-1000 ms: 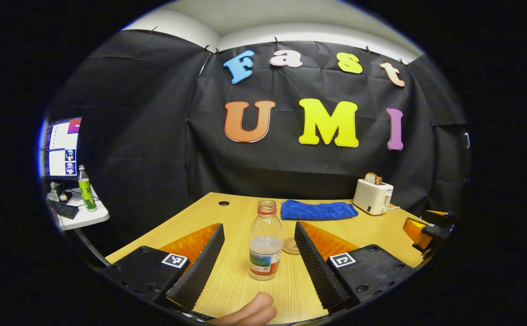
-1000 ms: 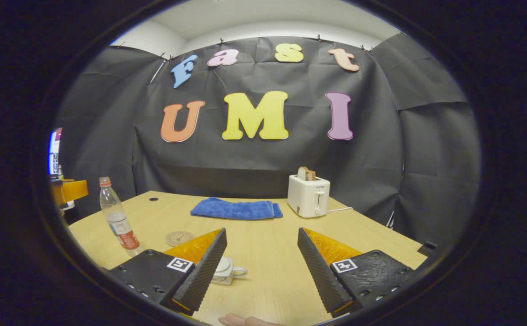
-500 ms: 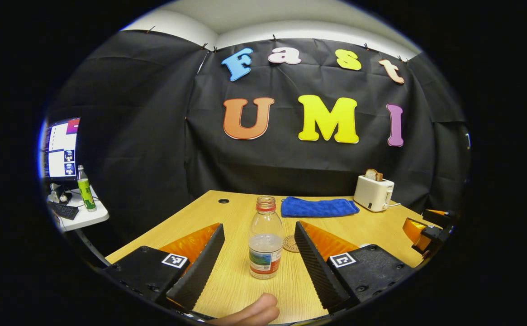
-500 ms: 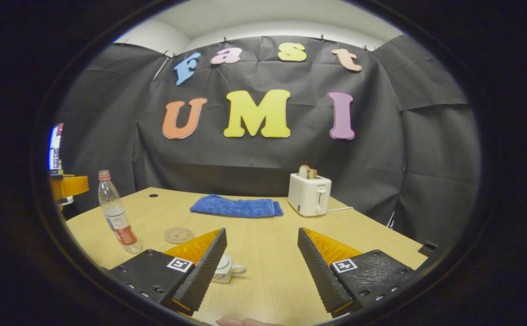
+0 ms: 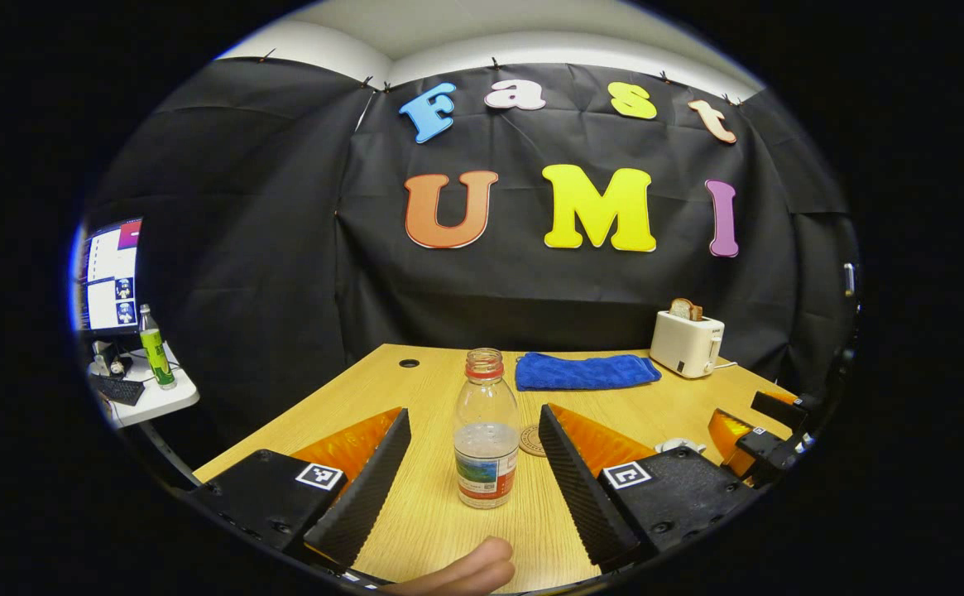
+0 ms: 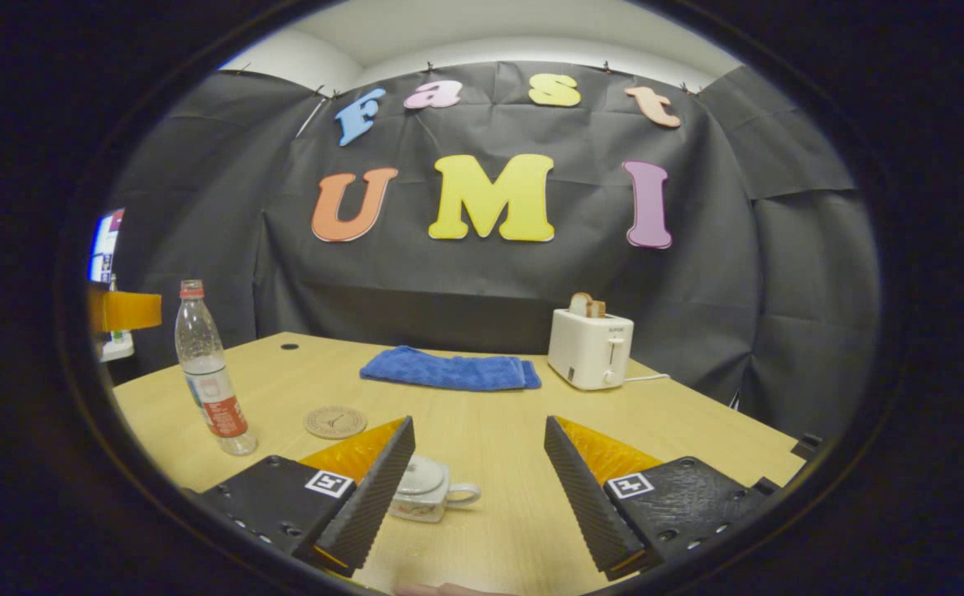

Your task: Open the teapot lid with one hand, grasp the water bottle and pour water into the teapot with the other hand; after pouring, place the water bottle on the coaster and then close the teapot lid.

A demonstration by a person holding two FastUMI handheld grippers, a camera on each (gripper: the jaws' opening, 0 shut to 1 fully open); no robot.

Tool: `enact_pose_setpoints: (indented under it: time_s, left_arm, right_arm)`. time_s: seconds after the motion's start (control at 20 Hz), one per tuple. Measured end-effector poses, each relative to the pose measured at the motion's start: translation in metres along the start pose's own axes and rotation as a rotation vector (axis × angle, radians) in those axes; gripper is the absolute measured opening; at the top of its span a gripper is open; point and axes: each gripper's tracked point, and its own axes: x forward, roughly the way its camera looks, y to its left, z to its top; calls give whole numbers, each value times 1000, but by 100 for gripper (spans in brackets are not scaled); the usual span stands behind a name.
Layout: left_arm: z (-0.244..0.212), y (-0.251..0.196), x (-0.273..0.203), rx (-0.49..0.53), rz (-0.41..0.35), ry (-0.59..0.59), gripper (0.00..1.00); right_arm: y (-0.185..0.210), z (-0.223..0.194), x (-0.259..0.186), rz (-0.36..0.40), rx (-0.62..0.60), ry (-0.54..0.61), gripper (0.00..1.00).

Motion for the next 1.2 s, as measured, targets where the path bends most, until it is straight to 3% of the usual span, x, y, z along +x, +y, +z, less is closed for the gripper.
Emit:
enact_pose_setpoints:
  time_s: [0.15, 0.25, 0.3, 0.35, 0.4, 0.45, 0.5, 0.75, 0.8, 1.05, 1.1, 1.2]
  left_arm:
    - [-5, 4, 4, -8, 6, 9, 98]
    - [-6, 4, 6, -24, 2, 13, 98]
    - [-7, 4, 7, -37, -5, 13, 98]
    - [-8, 4, 7, -48, -12, 15, 98]
    - [-8, 5, 8, -51, -14, 16, 98]
    - [-8, 6, 8, -50, -11, 11, 98]
    - [-8, 8, 10, -50, -7, 10, 98]
    - [-18, 8, 16, -46, -19, 33, 98]
    - [-20, 10, 16, -40, -16, 36, 98]
    - [-25, 4, 19, -30, -42, 43, 98]
    - [-27, 1, 20, -37, -56, 48, 98]
    - [-31, -2, 20, -44, -72, 58, 98]
  right_arm:
    - [13, -12, 13, 17, 9, 19, 97]
    - [21, -21, 23, 21, 12, 45, 95]
    - [26, -25, 26, 29, 4, 54, 88]
    - [29, -26, 30, 27, -1, 53, 89]
    - [30, -26, 32, 26, -1, 44, 76]
    - [33, -26, 35, 25, 3, 42, 74]
    - [37, -31, 40, 32, 9, 53, 64]
    - [45, -34, 46, 34, -16, 67, 35]
    - [47, -38, 48, 41, -19, 72, 18]
    - [46, -39, 51, 40, -23, 58, 10]
    - [49, -39, 51, 42, -28, 58, 2]
    - [49, -36, 49, 47, -32, 41, 2]
